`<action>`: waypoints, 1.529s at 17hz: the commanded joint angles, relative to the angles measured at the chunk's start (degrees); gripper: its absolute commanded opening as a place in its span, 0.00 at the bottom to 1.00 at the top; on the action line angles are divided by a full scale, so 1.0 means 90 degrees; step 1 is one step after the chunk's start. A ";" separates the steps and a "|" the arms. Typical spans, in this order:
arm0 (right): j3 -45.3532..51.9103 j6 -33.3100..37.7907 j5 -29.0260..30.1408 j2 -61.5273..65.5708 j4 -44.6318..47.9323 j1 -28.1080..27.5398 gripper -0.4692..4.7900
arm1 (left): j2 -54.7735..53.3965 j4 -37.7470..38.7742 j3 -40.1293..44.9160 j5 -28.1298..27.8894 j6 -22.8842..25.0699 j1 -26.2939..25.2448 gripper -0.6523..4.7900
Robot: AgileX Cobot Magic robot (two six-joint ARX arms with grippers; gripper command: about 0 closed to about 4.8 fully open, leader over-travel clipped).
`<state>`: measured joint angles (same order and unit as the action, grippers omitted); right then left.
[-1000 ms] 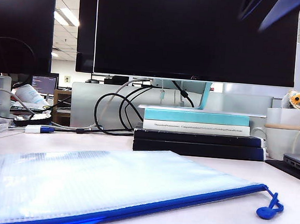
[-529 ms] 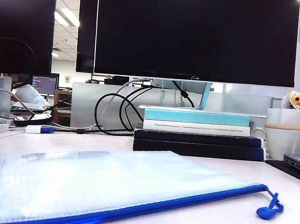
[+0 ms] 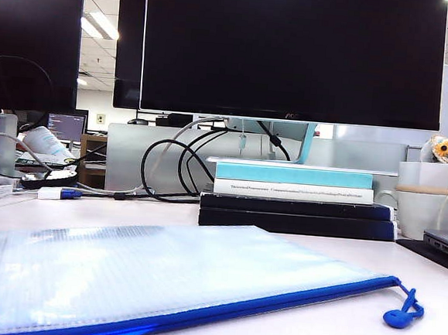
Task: Pick up the transparent plastic file bag with a blue zipper and close its zipper.
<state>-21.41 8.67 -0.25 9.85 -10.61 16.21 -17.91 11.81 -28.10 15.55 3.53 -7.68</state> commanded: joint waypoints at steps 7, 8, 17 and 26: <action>0.1897 0.0656 -0.0656 -0.1073 0.1389 0.0019 0.13 | 0.1982 0.0194 0.1416 -0.0617 -0.0891 0.0000 0.32; 0.2249 0.0653 -0.0797 -0.1090 0.1547 0.0019 0.11 | 0.1979 0.0335 0.1525 -0.0491 -0.0590 0.0002 0.21; 0.2344 -0.0112 -0.0981 -0.1090 0.0282 0.0015 0.11 | 0.1979 0.0440 0.2387 -0.0459 -0.0442 0.0000 0.11; 0.2344 -0.0338 -0.0908 -0.1090 0.0418 -0.0925 0.09 | 0.1979 -0.0233 0.2625 -0.0418 -0.0627 0.0000 0.11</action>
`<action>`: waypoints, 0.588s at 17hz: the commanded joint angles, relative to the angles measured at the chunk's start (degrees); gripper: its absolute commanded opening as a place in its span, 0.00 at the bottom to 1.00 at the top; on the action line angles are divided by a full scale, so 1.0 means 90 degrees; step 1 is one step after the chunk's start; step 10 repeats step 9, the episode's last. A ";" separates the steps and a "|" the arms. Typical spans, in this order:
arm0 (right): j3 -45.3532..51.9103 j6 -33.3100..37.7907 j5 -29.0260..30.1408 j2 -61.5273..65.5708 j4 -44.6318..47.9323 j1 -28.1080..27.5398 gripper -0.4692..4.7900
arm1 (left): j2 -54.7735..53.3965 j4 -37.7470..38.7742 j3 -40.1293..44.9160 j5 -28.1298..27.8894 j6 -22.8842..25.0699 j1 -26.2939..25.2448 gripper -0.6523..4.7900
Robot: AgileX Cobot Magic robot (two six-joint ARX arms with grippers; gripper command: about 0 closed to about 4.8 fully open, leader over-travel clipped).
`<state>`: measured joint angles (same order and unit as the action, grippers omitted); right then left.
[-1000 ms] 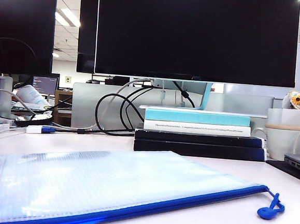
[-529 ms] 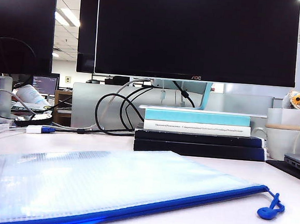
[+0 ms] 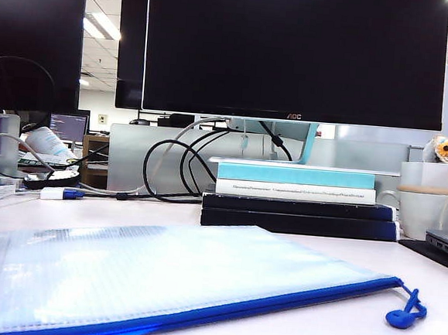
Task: Pick up the transparent plastic file bag with a blue zipper and close its zipper.
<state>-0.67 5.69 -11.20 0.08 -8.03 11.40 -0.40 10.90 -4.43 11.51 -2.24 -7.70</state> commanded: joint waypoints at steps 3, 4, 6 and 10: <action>0.0039 0.0046 0.1243 -0.0005 0.0107 -0.0976 0.09 | 0.0034 -0.0126 0.0002 -0.0039 0.0032 0.0000 0.11; 0.0039 0.0066 0.1241 -0.0005 0.0107 -0.0976 0.09 | 0.0034 -0.0126 0.0002 -0.0032 0.0019 0.0002 0.11; 0.0036 0.0627 0.1379 -0.0005 0.0097 -0.0976 0.13 | 0.0034 0.0029 0.0000 0.0012 0.0024 0.0092 0.11; 0.0036 0.0646 0.1382 -0.0005 0.0114 -0.0976 0.13 | 0.0034 0.0029 0.0000 0.0010 0.0024 0.0090 0.11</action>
